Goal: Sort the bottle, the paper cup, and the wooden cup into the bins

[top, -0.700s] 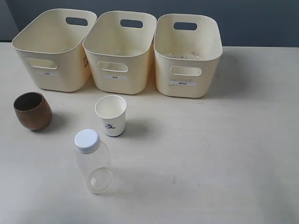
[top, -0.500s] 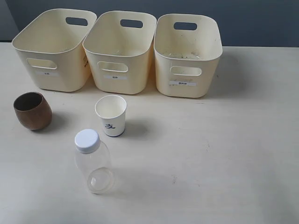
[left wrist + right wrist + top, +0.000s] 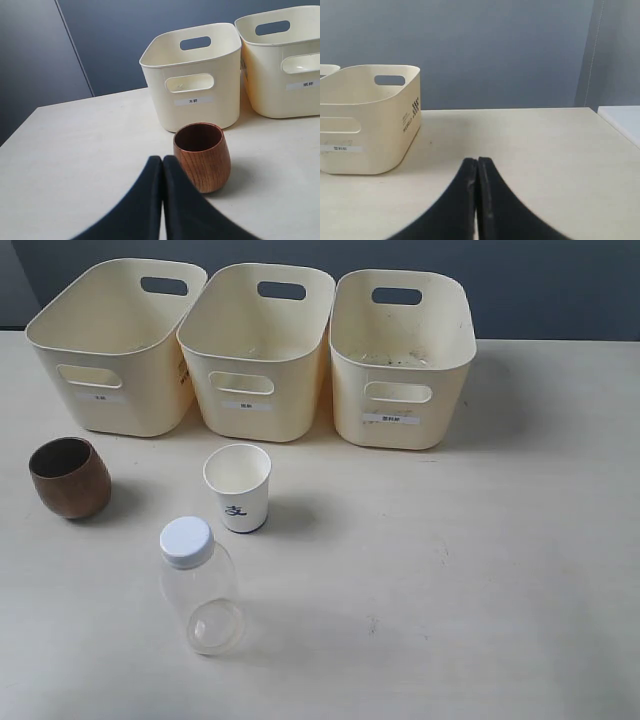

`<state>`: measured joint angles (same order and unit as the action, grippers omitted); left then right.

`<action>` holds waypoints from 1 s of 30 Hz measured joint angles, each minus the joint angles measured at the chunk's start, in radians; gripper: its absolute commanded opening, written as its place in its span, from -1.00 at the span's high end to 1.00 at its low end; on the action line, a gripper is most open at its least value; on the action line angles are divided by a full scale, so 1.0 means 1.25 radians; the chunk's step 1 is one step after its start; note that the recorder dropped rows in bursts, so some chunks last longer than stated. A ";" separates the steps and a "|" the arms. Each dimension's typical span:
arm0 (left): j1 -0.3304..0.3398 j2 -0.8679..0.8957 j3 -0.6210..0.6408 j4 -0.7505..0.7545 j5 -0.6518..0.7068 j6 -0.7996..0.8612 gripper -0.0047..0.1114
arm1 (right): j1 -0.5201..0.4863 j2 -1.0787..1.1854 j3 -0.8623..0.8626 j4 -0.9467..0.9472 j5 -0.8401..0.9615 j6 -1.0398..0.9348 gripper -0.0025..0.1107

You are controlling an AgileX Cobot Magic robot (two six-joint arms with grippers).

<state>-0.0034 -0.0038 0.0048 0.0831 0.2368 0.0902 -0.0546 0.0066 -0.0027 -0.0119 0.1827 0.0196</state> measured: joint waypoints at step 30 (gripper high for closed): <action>0.000 0.000 0.000 0.000 0.000 0.000 0.92 | 0.000 -0.001 0.000 0.341 -0.281 0.208 0.97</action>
<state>-0.0034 -0.0038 0.0048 0.0831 0.2368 0.0902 -0.0546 0.0049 -0.0027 0.4145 -0.1683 0.2800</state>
